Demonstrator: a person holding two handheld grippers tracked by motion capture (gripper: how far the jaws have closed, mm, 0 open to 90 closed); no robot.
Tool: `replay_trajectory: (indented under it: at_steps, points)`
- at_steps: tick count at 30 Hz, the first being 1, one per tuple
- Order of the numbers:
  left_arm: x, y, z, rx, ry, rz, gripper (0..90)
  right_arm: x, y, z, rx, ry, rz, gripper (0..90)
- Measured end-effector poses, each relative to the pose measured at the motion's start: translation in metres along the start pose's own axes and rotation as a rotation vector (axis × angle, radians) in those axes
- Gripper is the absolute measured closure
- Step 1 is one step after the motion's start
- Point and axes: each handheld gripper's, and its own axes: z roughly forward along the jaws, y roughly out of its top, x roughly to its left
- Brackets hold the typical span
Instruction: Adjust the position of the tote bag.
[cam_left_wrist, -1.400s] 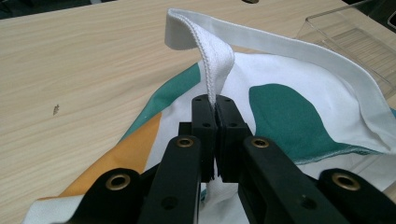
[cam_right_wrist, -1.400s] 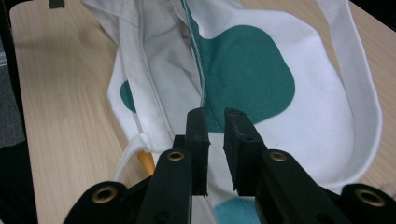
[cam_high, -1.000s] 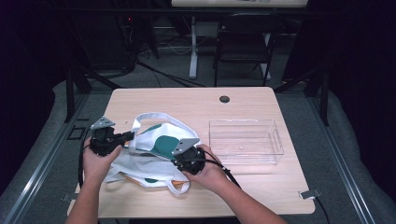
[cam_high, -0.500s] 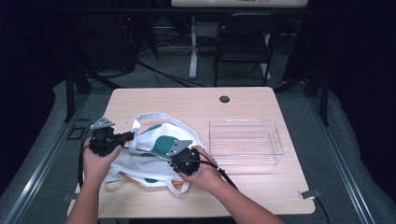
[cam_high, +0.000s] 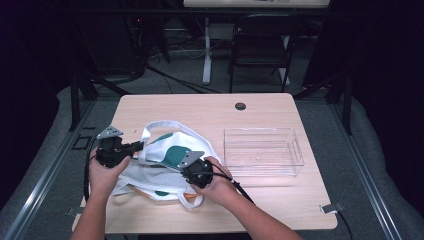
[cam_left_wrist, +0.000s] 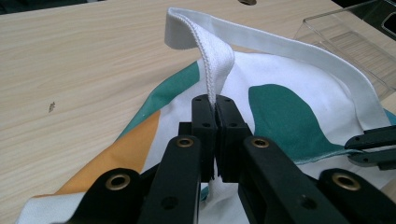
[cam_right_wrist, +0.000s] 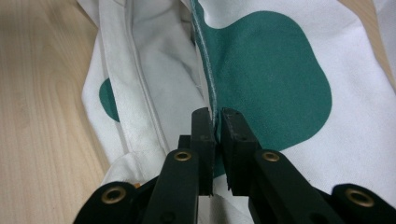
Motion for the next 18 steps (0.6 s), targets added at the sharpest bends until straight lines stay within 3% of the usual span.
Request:
replay_trajectory:
  at_steps: [18]
  points:
    - [0.0028,-0.0028,0.0004,0.011,0.008,0.001,87.5,-0.0014,0.0037,-0.0099,-0.026,-0.031,-0.019,88.9]
